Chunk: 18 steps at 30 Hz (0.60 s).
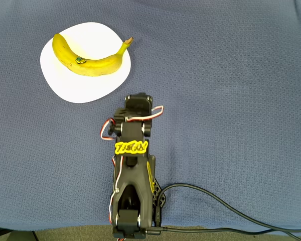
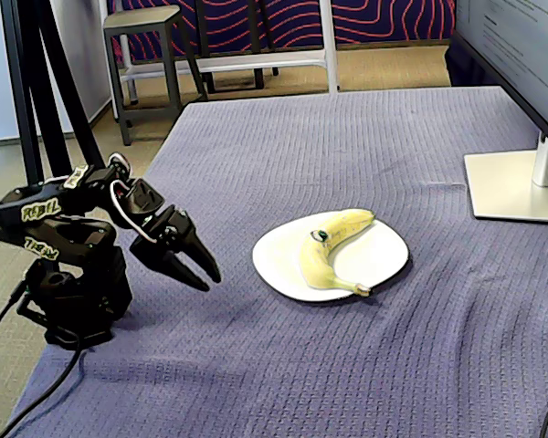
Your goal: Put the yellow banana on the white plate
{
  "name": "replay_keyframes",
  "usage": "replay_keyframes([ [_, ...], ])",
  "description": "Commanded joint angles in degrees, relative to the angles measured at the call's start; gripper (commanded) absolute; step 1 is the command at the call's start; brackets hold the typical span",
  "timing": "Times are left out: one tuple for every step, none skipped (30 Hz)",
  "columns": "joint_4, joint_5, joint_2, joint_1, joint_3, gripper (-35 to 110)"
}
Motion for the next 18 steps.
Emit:
replay_keyframes([
  [3.3, -2.5, 8.2, 1.6, 4.0, 0],
  [3.5, -3.1, 9.4, 2.0, 5.3, 0],
  [3.8, -3.3, 10.0, 2.4, 6.3, 0],
  [4.3, -3.0, 10.5, 2.5, 6.6, 0],
  [4.6, -2.7, 10.9, 2.6, 6.5, 0],
  [4.9, -2.5, 11.1, 2.3, 6.5, 0],
  [5.6, -2.0, 11.3, 2.0, 6.3, 0],
  [6.7, -1.8, 11.3, 1.6, 6.1, 0],
  [7.6, -1.5, 11.5, 1.3, 6.0, 0],
  [8.2, -1.4, 11.7, 1.3, 6.0, 0],
  [8.3, -1.4, 11.9, 1.3, 6.0, 0],
  [8.3, -1.4, 11.9, 1.5, 6.0, 0],
  [8.3, -1.4, 11.9, 1.5, 6.1, 0],
  [8.4, -1.1, 11.9, 1.5, 6.2, 0],
  [8.4, -0.9, 11.9, 1.5, 6.7, 0],
  [8.3, -0.7, 11.9, 1.8, 7.2, 0],
  [8.0, -0.7, 11.9, 2.1, 7.6, 0],
  [7.7, -0.5, 11.7, 2.3, 7.9, 0],
])
